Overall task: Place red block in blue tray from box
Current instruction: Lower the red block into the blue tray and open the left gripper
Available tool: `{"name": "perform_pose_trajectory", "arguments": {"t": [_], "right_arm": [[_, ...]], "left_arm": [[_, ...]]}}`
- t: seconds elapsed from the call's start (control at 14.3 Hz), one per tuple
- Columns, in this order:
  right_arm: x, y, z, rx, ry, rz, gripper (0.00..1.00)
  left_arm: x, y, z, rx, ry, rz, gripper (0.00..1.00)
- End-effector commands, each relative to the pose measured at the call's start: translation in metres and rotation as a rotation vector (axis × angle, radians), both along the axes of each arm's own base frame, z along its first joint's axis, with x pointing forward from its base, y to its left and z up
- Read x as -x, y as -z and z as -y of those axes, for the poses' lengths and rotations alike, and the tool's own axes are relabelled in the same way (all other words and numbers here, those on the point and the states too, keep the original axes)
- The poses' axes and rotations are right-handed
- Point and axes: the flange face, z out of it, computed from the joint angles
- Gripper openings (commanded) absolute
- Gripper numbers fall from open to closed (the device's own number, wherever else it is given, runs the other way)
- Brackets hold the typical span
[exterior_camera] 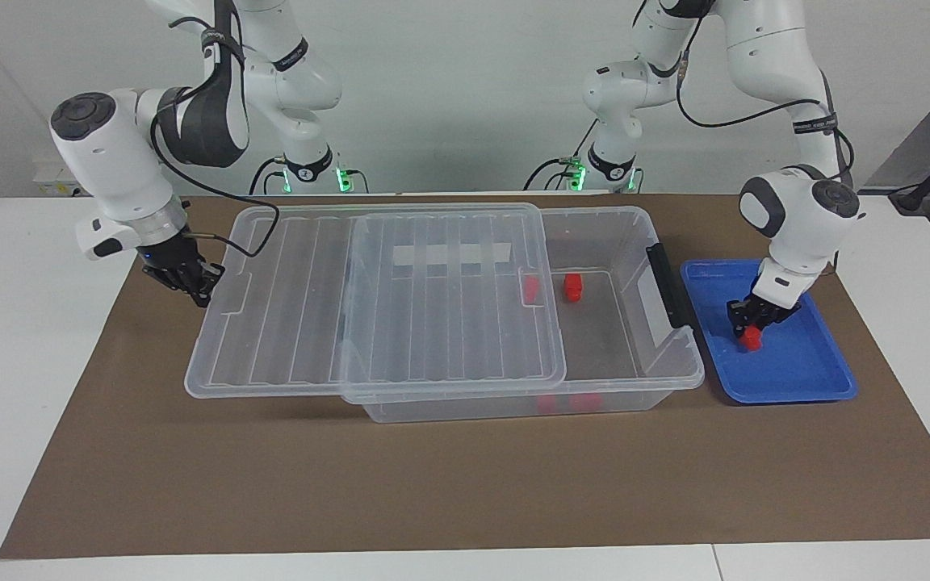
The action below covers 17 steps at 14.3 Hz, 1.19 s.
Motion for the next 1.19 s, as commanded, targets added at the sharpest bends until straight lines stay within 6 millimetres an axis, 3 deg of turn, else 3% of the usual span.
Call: {"name": "perform_pose_trajectory", "arguments": {"t": [0.0, 0.42, 0.49, 0.56, 0.63, 1.12], "right_arm": [[-0.002, -0.005, -0.003, -0.005, -0.025, 0.03, 0.0], [-0.006, -0.014, -0.001, 0.005, -0.034, 0.05, 0.0], [-0.008, -0.014, -0.001, 0.007, -0.041, 0.064, 0.0], [-0.009, -0.015, 0.0, 0.011, -0.049, 0.077, 0.0], [-0.009, -0.013, 0.0, 0.01, -0.049, 0.076, 0.0], [-0.009, 0.003, 0.014, 0.007, -0.029, 0.06, 0.0]], "left_arm": [[-0.002, 0.01, 0.0, 0.005, -0.01, 0.024, 0.0], [-0.003, 0.011, 0.002, 0.005, -0.004, 0.024, 0.01], [-0.003, 0.011, 0.002, 0.005, -0.002, 0.022, 0.22], [-0.003, 0.011, 0.002, 0.004, 0.001, 0.024, 0.67], [-0.003, 0.011, 0.002, 0.004, 0.008, 0.022, 1.0], [-0.006, -0.004, 0.002, 0.004, 0.038, 0.0, 1.0]]}}
